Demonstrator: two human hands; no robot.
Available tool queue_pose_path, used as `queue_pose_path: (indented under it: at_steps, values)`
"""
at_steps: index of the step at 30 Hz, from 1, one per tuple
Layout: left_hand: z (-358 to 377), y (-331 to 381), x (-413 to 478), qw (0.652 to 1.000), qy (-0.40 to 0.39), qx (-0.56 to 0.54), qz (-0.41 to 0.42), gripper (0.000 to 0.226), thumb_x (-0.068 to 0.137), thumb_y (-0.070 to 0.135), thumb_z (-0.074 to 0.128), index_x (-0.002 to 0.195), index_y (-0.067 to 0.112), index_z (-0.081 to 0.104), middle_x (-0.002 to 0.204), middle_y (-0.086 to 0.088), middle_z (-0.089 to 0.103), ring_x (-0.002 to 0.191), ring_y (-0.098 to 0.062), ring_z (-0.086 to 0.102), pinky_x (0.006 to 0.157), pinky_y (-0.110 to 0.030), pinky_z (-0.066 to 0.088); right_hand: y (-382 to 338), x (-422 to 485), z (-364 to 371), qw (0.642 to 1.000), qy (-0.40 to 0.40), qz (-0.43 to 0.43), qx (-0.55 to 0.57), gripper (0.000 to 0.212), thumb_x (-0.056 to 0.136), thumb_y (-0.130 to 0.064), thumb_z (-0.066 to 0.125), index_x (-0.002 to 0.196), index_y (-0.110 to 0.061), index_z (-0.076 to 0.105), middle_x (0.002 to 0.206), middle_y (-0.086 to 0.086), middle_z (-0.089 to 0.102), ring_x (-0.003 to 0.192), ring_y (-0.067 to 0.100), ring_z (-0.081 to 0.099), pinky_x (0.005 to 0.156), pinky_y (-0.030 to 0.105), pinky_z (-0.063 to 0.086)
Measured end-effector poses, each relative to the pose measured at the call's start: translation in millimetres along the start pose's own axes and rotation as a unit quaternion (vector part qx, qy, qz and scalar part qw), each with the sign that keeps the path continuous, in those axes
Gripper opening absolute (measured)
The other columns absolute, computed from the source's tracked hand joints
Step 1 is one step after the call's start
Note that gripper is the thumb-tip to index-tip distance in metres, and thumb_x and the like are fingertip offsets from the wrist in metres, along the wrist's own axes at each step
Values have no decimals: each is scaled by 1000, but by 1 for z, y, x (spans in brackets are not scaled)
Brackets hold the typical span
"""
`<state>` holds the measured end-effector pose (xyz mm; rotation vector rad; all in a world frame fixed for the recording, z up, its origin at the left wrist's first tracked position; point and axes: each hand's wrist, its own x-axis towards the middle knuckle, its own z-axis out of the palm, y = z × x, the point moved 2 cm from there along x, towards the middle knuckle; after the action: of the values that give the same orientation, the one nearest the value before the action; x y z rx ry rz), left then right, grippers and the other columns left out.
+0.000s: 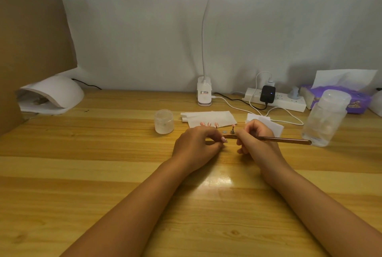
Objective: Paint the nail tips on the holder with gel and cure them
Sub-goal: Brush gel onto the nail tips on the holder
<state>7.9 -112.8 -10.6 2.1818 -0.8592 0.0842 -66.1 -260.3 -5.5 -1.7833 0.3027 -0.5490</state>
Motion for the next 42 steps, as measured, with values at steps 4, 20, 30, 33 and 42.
queue_pose_path:
  at_steps: [4, 20, 30, 33, 42]
  values:
    - [0, -2, 0, 1000, 1, 15, 5, 8, 89, 35, 70, 95, 39, 73, 104, 19, 72, 78, 0, 52, 71, -28, 43, -1, -1, 2, 999, -27, -9, -15, 20, 91, -23, 66, 90, -6, 56, 79, 8, 65, 57, -2, 58, 51, 15, 49]
    - [0, -2, 1, 1000, 2, 30, 2, 17, 90, 36, 68, 106, 37, 73, 107, 19, 71, 81, -3, 52, 69, -24, 39, -5, -3, 4, 996, -41, -12, -77, 14, 90, -21, 67, 85, -13, 56, 89, 14, 66, 80, 25, 62, 73, 42, 56]
    - [-1, 0, 0, 1000, 1, 18, 2, 12, 90, 35, 69, 100, 38, 74, 105, 19, 72, 81, -2, 52, 67, -24, 38, -6, -3, 4, 996, -40, -7, -85, 11, 87, -13, 65, 84, -8, 55, 78, 9, 59, 69, 18, 54, 63, 35, 51]
    - [-2, 0, 0, 1000, 1, 17, 0, 9, 90, 34, 68, 97, 39, 73, 105, 19, 71, 82, -3, 53, 68, -25, 38, -5, -2, 4, 996, -27, -11, -82, 14, 88, -11, 63, 86, -1, 55, 73, 8, 57, 64, 16, 53, 57, 32, 48]
    - [-2, 1, -1, 1000, 9, 20, 5, 6, 88, 32, 70, 91, 38, 71, 100, 20, 70, 74, 4, 49, 65, -23, 37, -6, -3, -1, 999, 25, 14, 36, 23, 90, -24, 68, 97, -6, 54, 61, 3, 69, 46, 5, 56, 43, 21, 47]
